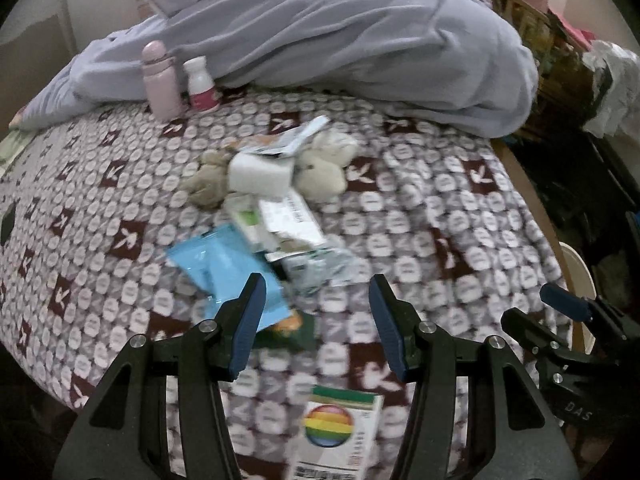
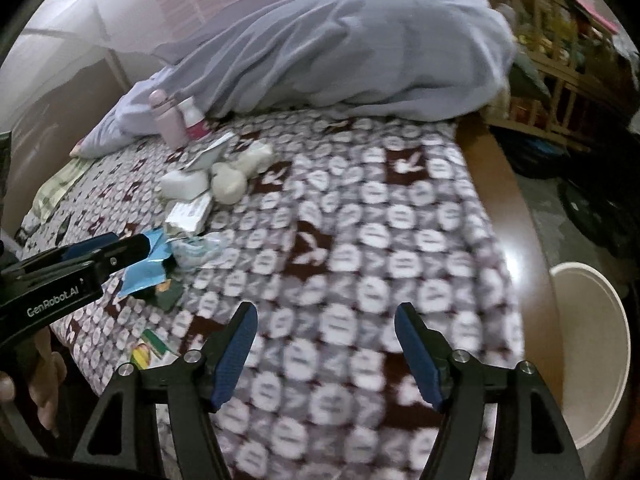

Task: Collect trash
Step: 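Move both tools back to the remaining trash on the blanket, then grasp the blue wrapper with the left tool while the right tool grasps the clear plastic bag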

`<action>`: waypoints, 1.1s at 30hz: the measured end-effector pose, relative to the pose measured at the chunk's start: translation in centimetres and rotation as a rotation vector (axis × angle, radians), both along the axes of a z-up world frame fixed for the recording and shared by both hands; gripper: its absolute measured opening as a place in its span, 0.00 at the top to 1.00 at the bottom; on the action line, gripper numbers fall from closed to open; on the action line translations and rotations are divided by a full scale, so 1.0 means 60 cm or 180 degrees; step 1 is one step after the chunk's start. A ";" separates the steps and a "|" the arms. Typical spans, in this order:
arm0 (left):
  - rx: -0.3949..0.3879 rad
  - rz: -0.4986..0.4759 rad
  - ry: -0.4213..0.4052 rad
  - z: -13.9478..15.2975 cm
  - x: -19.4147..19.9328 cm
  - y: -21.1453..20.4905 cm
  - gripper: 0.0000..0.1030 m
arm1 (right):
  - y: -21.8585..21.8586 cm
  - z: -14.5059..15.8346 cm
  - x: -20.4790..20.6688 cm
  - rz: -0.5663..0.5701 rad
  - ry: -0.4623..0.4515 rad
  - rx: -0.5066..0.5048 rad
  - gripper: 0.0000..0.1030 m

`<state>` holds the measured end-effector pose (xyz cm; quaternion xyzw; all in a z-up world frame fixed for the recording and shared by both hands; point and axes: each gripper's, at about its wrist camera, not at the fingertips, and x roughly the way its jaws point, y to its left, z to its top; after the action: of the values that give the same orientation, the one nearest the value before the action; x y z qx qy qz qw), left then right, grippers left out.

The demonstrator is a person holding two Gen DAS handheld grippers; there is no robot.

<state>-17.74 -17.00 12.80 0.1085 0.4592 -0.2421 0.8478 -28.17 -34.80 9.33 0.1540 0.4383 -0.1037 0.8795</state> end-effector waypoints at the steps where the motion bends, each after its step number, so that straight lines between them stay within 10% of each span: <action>1: 0.0001 0.0014 0.0016 -0.003 0.005 0.009 0.50 | 0.007 -0.002 0.008 0.0035 0.0008 -0.0003 0.33; 15: 0.0046 0.0372 0.0335 -0.062 0.087 0.162 0.49 | 0.073 -0.033 0.095 0.0378 0.0103 0.0089 0.31; 29: -0.0219 0.0471 0.0657 -0.086 0.134 0.174 0.49 | 0.135 -0.102 0.251 0.0817 0.0211 0.0325 0.29; 33: -0.0292 0.0441 0.0731 -0.100 0.146 0.152 0.49 | 0.123 -0.112 0.254 0.0793 0.0174 0.0401 0.60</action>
<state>-8.98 -7.86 6.82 0.0092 0.5481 -0.2145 0.8084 -12.93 -27.39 2.64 0.1504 0.4834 0.0300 0.8619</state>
